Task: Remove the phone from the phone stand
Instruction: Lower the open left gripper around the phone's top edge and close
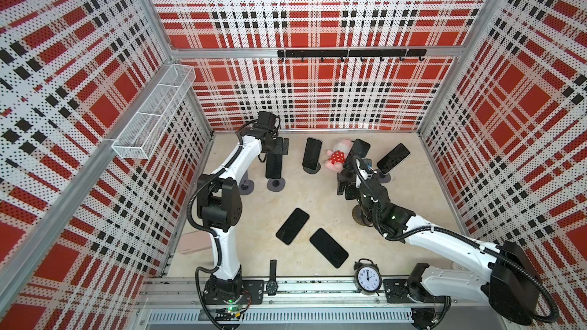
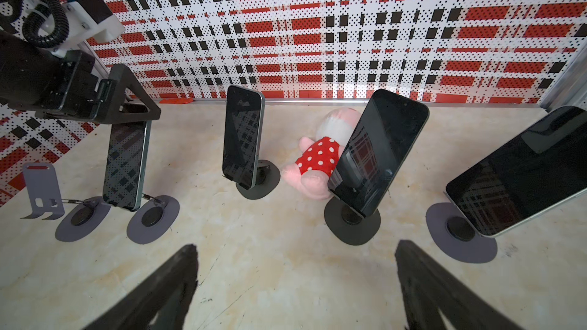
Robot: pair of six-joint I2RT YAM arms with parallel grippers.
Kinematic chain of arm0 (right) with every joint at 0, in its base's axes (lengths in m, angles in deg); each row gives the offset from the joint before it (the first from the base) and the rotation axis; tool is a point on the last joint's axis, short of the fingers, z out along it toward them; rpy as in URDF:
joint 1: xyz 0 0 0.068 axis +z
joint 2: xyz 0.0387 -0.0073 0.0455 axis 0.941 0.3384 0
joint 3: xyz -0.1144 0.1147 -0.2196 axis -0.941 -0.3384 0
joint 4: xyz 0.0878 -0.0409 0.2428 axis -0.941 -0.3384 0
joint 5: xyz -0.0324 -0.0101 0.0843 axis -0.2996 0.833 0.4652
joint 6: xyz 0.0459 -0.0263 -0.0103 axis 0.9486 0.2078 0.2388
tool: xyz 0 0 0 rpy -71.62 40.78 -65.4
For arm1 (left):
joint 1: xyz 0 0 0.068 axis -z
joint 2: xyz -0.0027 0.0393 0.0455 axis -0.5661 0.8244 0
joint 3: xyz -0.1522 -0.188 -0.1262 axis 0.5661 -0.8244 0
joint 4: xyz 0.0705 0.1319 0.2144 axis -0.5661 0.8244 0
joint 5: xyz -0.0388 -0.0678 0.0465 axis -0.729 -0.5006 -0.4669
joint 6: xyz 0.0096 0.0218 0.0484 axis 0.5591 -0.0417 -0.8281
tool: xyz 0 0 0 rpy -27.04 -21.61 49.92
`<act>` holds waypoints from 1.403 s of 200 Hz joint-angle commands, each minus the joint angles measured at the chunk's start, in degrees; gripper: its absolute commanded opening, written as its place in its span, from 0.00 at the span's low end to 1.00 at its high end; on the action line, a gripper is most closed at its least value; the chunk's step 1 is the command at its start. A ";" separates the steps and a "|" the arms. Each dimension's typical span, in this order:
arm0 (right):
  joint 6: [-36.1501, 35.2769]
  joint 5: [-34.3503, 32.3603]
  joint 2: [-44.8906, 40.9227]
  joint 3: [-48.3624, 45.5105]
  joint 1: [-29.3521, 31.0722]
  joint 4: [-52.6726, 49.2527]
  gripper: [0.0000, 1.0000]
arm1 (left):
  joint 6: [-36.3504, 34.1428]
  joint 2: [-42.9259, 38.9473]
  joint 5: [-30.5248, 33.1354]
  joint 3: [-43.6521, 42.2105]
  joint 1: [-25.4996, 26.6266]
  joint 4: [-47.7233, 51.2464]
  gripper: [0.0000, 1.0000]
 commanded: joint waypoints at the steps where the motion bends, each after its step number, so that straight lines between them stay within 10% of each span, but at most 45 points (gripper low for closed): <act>1: -0.47 -0.09 -1.01 -0.78 -0.39 1.68 1.00 | -0.04 0.93 -0.18 -1.16 -0.20 -0.87 0.97; 57: -0.41 0.40 -0.82 -0.94 -0.47 1.68 1.00 | -0.95 0.53 -2.11 -2.19 -0.12 -1.49 0.80; 280: -0.65 1.09 -1.28 -1.67 -0.56 2.58 1.00 | -1.27 -4.13 -3.68 -0.76 -0.29 0.77 0.62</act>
